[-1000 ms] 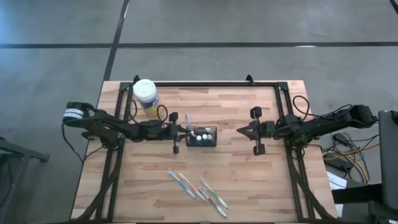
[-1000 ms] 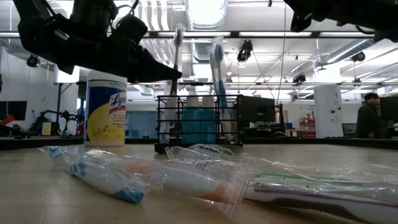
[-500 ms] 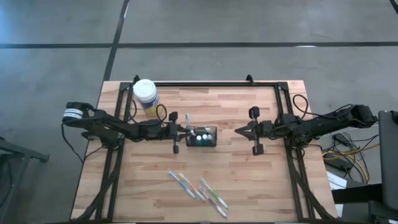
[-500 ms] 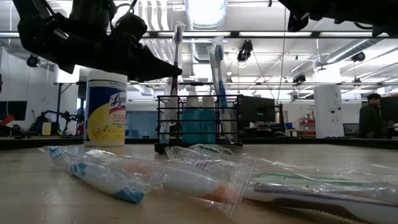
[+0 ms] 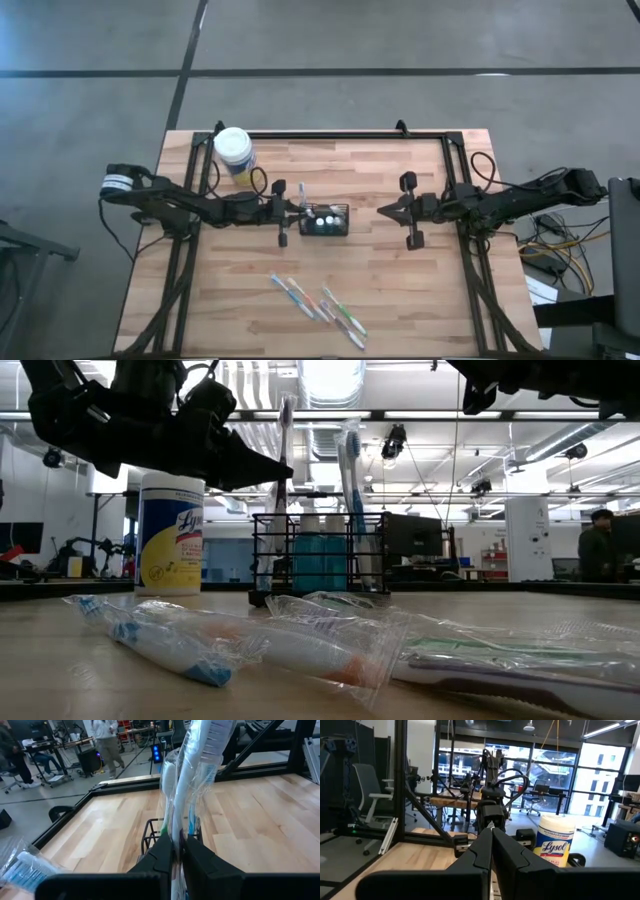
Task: Pick & Place toothbrushing station
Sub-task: Put the right purple toothbrush into the wire organizer
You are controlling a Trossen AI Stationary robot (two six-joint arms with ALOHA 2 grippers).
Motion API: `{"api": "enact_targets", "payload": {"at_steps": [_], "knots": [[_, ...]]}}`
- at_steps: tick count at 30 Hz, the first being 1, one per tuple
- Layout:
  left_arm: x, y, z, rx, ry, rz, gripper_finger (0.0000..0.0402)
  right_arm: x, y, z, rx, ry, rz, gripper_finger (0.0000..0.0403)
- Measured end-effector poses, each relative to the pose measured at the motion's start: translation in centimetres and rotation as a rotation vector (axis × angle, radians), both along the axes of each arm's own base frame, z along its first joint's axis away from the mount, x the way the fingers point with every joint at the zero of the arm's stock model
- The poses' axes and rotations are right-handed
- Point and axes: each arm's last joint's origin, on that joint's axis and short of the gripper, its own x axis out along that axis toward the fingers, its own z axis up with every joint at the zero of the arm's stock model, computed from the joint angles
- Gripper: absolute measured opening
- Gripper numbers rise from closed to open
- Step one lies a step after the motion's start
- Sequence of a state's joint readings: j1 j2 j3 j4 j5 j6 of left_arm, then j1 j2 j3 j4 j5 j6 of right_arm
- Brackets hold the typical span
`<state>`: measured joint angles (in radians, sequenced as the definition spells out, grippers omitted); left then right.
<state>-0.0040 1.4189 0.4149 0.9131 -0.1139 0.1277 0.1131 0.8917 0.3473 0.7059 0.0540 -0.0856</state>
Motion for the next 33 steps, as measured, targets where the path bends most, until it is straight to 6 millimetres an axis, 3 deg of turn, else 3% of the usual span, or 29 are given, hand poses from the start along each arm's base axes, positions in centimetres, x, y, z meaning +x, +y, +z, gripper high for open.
{"api": "enact_targets", "payload": {"at_steps": [27,33], "knots": [[0.0,-0.1,0.0,-0.018,0.0,-0.036,0.0025,0.1,0.0,-0.6,0.021,0.059,0.002,0.0008],[-0.4,-0.3,1.1,-0.047,-0.052,-0.077,0.0026,0.1,0.0,-0.7,0.038,0.066,0.004,0.0008]]}}
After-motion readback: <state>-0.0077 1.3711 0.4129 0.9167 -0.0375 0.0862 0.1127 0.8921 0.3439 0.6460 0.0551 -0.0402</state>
